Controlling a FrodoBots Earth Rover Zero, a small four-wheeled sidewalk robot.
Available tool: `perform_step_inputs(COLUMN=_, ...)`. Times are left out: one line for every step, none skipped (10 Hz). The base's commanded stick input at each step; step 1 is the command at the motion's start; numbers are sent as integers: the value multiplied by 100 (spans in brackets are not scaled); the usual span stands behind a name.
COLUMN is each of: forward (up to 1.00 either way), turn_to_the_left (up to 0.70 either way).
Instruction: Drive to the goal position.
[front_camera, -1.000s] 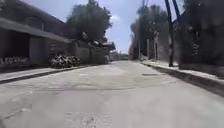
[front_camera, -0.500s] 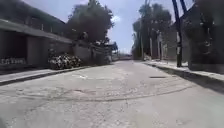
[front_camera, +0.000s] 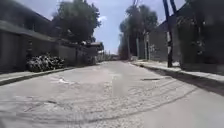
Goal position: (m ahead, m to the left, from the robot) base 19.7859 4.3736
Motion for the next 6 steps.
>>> perform_step_inputs(forward=100, turn_to_the_left=4)
perform_step_inputs(forward=100, turn_to_the_left=4)
perform_step_inputs(forward=100, turn_to_the_left=4)
perform_step_inputs(forward=100, turn_to_the_left=4)
perform_step_inputs(forward=100, turn_to_the_left=4)
perform_step_inputs(forward=100, turn_to_the_left=4)
